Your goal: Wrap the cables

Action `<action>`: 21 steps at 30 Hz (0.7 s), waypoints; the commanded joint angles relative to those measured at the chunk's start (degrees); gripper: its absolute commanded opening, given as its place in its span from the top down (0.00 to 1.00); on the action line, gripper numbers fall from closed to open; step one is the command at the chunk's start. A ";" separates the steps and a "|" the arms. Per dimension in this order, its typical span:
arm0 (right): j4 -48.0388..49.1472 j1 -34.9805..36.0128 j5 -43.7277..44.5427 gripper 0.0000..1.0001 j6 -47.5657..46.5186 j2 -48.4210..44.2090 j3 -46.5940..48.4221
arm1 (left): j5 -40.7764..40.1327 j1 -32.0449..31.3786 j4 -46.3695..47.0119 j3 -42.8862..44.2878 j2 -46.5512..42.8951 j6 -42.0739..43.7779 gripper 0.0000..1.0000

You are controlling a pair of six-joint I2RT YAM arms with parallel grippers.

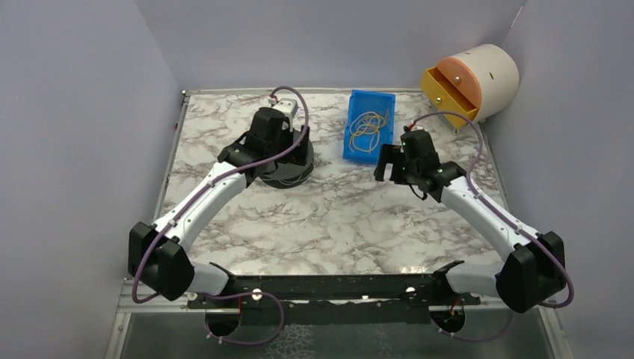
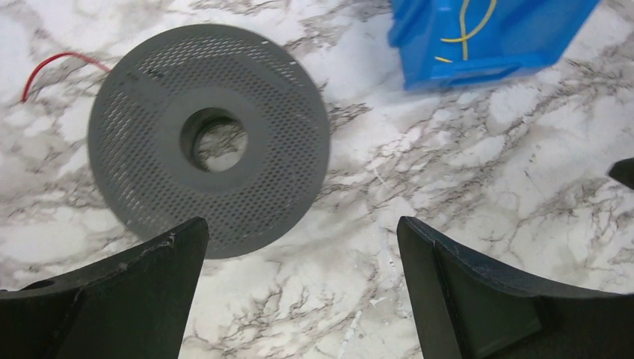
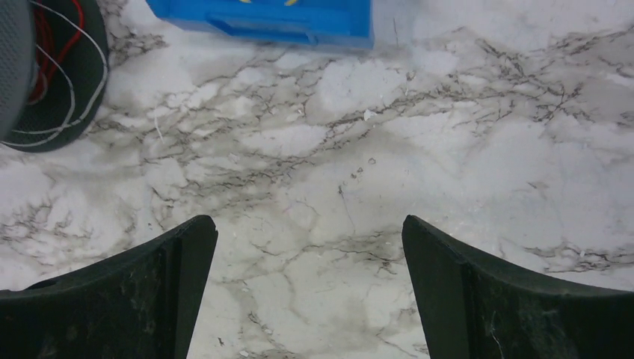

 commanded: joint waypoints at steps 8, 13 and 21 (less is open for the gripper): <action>-8.14 -0.60 4.46 0.00 -1.75 -5.27 14.25 | -0.94 6.59 0.69 -6.35 -10.65 -4.55 0.01; -6.83 -0.60 -1.35 0.00 -0.32 -12.26 13.66 | -1.06 6.59 1.09 -8.88 -14.21 -4.08 0.01; -8.80 -0.60 -3.41 0.00 3.14 -18.47 13.06 | -1.12 6.59 6.03 -16.61 -23.51 -3.21 0.01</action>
